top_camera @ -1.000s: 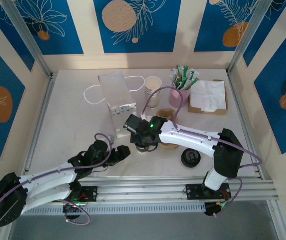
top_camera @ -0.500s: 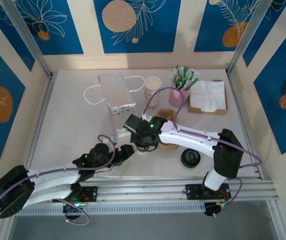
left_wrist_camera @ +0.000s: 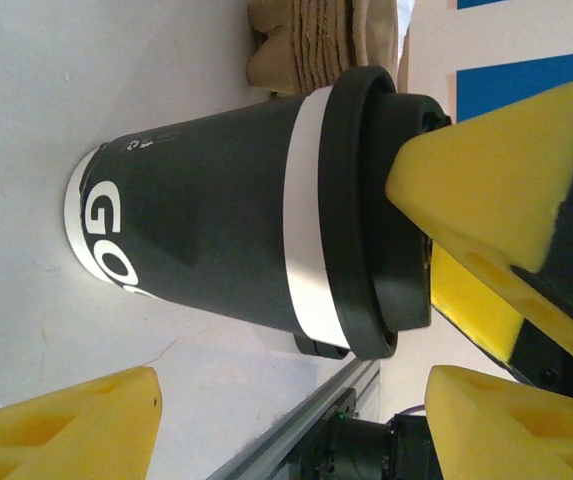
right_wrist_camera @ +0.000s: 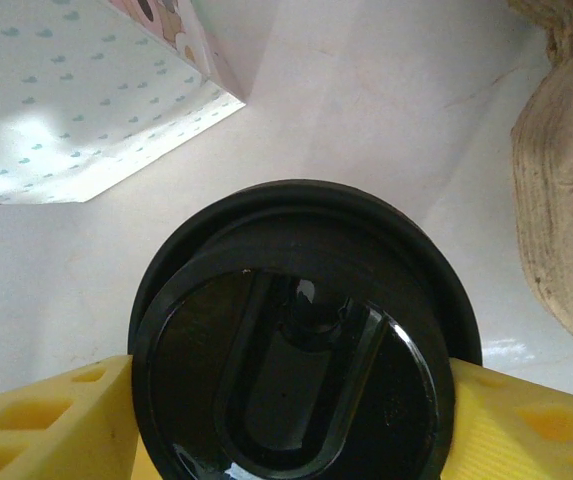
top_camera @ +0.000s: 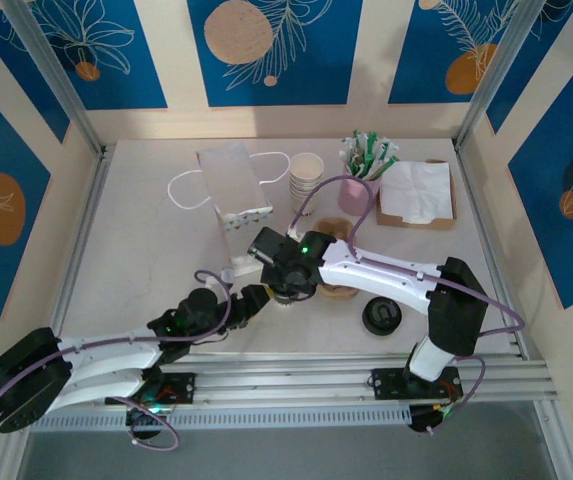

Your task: Pack the takeout coffee

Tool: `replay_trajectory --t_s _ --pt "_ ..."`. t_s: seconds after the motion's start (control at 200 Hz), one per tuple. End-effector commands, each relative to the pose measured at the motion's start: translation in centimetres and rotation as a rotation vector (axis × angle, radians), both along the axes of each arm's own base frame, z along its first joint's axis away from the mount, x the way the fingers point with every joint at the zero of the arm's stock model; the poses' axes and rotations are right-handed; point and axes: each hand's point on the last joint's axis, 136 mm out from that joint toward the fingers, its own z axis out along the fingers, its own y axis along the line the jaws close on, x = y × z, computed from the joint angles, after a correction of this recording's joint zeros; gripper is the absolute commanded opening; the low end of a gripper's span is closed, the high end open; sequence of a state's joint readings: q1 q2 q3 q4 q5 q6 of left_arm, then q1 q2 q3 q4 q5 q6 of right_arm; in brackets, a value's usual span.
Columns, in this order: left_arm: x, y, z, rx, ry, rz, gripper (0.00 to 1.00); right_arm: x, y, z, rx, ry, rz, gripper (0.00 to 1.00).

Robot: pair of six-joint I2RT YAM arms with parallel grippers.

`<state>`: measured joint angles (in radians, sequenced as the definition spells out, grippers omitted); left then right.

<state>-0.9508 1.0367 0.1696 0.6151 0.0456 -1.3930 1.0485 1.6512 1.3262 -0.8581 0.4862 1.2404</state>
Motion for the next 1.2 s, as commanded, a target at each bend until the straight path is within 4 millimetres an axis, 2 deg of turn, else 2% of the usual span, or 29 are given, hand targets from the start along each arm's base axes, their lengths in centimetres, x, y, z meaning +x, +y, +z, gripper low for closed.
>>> replay_trajectory --t_s 0.0,0.125,0.28,0.395,0.615,0.925,1.196 --pt "0.2 -0.4 0.4 -0.03 -0.012 0.017 0.7 -5.7 -0.7 -5.8 -0.041 0.33 -0.061 0.7" --pt "0.2 -0.8 0.0 -0.036 0.0 0.021 0.7 -5.7 -0.2 -5.7 -0.018 0.34 -0.088 0.71" --pt "0.6 -1.5 0.6 -0.076 -0.016 0.025 0.7 -5.6 -0.3 -5.6 -0.028 0.337 -0.101 0.71" --pt "0.7 -1.2 -0.3 -0.051 -0.005 0.038 0.7 -5.3 -0.4 -5.5 -0.03 0.33 -0.113 0.71" --pt "0.2 0.4 -3.6 0.103 0.03 0.052 0.67 -5.0 -0.9 -5.7 -0.065 0.318 -0.113 0.71" --pt "-0.4 3.3 -7.3 0.302 0.059 0.083 0.65 -4.6 -0.1 -5.9 -0.087 0.307 -0.08 0.7" --pt "-0.6 4.4 -8.4 0.38 0.058 0.087 0.65 -4.4 0.2 -5.7 -0.108 0.294 -0.054 0.7"
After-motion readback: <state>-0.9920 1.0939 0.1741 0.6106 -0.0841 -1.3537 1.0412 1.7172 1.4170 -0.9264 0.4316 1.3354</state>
